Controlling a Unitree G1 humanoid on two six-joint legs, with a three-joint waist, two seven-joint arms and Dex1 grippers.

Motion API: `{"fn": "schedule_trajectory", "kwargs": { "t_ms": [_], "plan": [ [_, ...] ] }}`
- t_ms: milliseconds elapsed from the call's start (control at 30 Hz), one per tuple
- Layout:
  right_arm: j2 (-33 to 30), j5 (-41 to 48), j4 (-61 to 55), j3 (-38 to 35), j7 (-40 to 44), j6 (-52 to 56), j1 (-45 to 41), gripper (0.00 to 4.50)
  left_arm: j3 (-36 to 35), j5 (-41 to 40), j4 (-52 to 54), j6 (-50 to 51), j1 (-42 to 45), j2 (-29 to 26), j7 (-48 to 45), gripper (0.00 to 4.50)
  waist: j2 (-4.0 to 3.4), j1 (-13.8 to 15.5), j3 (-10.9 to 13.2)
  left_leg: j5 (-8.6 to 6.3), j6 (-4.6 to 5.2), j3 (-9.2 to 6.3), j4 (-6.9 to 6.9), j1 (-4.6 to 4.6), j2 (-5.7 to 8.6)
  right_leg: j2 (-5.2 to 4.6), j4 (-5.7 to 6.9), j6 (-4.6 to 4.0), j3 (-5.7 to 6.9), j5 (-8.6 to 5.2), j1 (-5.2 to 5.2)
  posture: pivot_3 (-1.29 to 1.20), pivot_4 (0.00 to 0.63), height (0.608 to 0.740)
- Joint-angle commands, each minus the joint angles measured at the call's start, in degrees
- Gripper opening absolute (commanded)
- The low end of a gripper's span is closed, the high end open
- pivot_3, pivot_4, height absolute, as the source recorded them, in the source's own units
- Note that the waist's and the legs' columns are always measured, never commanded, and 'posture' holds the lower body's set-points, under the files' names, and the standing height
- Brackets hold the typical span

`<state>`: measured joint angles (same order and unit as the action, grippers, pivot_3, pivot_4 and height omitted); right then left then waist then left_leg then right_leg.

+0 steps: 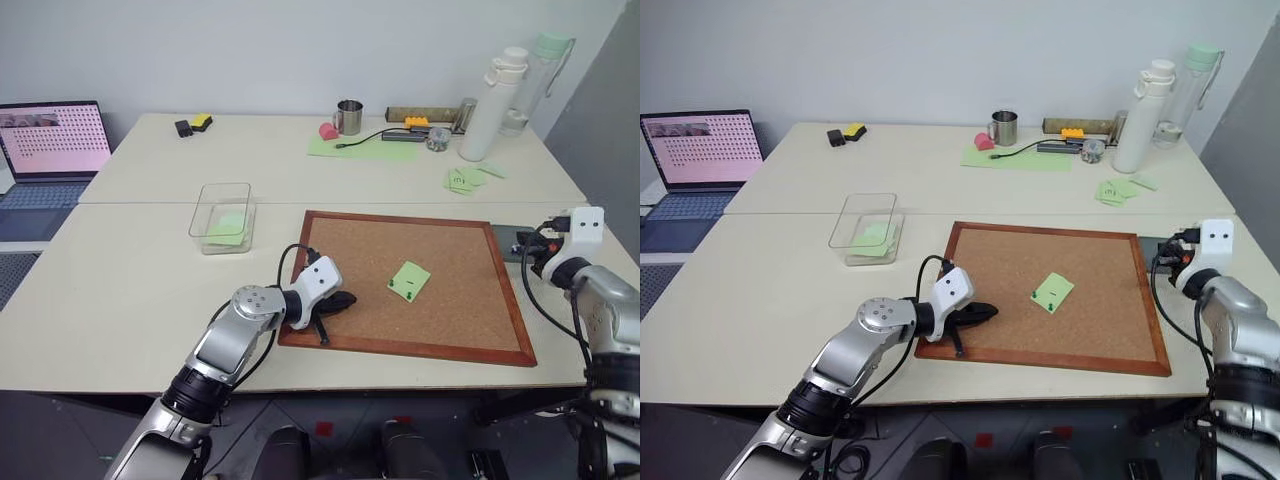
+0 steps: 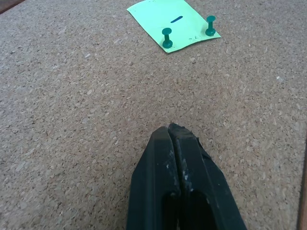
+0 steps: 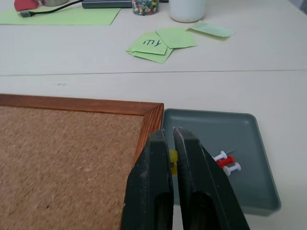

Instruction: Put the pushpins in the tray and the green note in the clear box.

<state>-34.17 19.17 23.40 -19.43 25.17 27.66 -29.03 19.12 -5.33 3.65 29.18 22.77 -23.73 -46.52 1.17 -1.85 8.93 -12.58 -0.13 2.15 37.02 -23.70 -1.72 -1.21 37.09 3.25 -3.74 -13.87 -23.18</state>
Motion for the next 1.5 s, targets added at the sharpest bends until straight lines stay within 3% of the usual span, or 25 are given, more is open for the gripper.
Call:
{"fn": "schedule_trajectory", "kwargs": {
  "t_ms": [33, 100, 233, 467, 733, 833, 967, 1100, 1167, 1300, 1500],
  "plan": [
    [-2.30, -1.59, 11.62, 0.06, 2.86, -6.24, -6.58, 0.05, 0.04, 0.76, 0.22, 3.04, -2.14, -1.47, 0.82, 0.00, 0.00, 0.00, 0.00, 0.00, 0.00, 0.00, -0.01, 0.00, 0.00, 0.01, -0.01, 0.00, -0.01, 0.00, 0.00, 0.00, 0.150, 0.740],
    [-2.79, -2.38, 16.81, 0.65, 3.78, -8.35, -8.95, 0.05, -0.21, 0.63, 1.32, 3.63, -2.85, -1.89, 0.94, 0.00, 0.00, -0.08, 0.00, 0.00, 0.00, -0.01, -0.05, -0.01, -0.01, 0.02, -0.05, 0.00, 0.00, 0.00, -0.01, 0.00, 0.150, 0.740],
    [-3.56, -3.65, 25.72, 0.83, 5.19, -12.16, -12.60, 0.76, -0.53, 0.46, 3.36, 4.73, -4.22, -2.49, 1.40, 0.00, 0.00, -0.22, 0.00, -0.01, 0.01, -0.01, -0.08, 0.00, -0.03, 0.05, -0.05, -0.02, -0.02, -0.02, -0.02, 0.00, 0.150, 0.740],
    [-3.99, -4.45, 31.71, 1.07, 6.97, -16.50, -15.52, 2.20, -0.86, 0.26, 5.01, 5.69, -5.18, -3.07, 1.76, 0.00, 0.00, -0.86, 0.01, -0.01, 0.01, -0.01, -0.09, 0.00, -0.03, 0.05, -0.04, -0.04, -0.06, -0.03, -0.02, 0.00, 0.150, 0.740],
    [-4.23, -3.39, 29.10, 0.42, 10.18, -17.26, -14.39, 2.20, -0.43, 0.45, 3.82, 5.11, -3.89, -2.57, 1.97, 0.00, -0.01, -1.15, 0.01, -0.01, 0.01, -0.03, -0.10, 0.00, -0.03, 0.05, -0.04, -0.04, -0.04, -0.02, -0.02, 0.00, 0.150, 0.740],
    [-3.88, -2.47, 20.64, 1.69, 15.17, -17.29, -9.75, 2.20, -0.43, 0.45, 3.68, 5.00, -3.76, -2.61, 1.89, 0.00, -0.01, -1.09, 0.01, -0.01, 0.01, -0.03, -0.09, -0.01, -0.03, 0.05, -0.04, -0.03, -0.03, -0.02, -0.02, 0.00, 0.150, 0.740],
    [-2.40, 3.98, -4.17, 3.79, 22.75, -10.02, 3.63, 2.20, -0.50, 0.33, 3.59, 5.06, -3.70, -2.93, 1.84, 0.00, -0.01, -0.79, 0.00, -0.01, 0.01, -0.12, -0.11, -0.03, -0.04, 0.05, -0.04, -0.01, 0.04, -0.04, -0.02, 0.00, 0.150, 0.740],
    [0.09, 9.69, -27.10, 5.53, 21.37, -3.14, 16.31, 2.20, -0.58, 0.27, 3.34, 5.05, -3.53, -3.16, 2.05, 0.00, -0.11, -0.57, -0.01, -0.02, 0.01, -0.18, -0.08, -0.02, -0.08, 0.09, 0.02, -0.01, 0.05, -0.04, -0.02, 0.00, 0.150, 0.740],
    [1.01, 8.40, -34.72, 8.70, 20.26, -2.92, 21.07, 2.20, -0.49, 0.16, 3.29, 5.12, -3.45, -3.17, 2.08, 0.00, -0.12, -0.52, -0.03, -0.01, 0.01, -0.18, -0.08, -0.02, -0.06, 0.05, 0.04, 0.00, 0.05, -0.05, -0.02, 0.00, 0.150, 0.740],
    [3.85, 4.25, -39.92, 14.84, 17.56, -4.94, 25.60, 2.20, 0.00, 0.19, 3.11, 5.15, -3.17, -3.09, 1.96, 0.00, -0.07, -0.50, -0.06, -0.01, 0.00, -0.18, -0.05, 0.00, -0.06, 0.07, 0.02, 0.23, 0.04, -0.20, -0.03, 0.00, 0.150, 0.740],
    [7.25, 0.00, -36.93, 19.93, 14.81, -6.37, 23.78, 2.20, 0.16, 0.13, 2.51, 5.02, -2.20, -3.16, 1.57, 0.00, -0.03, -0.19, -0.07, -0.01, 0.00, -0.17, -0.05, -0.01, -0.06, 0.06, 0.01, 0.12, 0.06, -0.25, -0.04, 0.00, 0.150, 0.740]
  ]
}}
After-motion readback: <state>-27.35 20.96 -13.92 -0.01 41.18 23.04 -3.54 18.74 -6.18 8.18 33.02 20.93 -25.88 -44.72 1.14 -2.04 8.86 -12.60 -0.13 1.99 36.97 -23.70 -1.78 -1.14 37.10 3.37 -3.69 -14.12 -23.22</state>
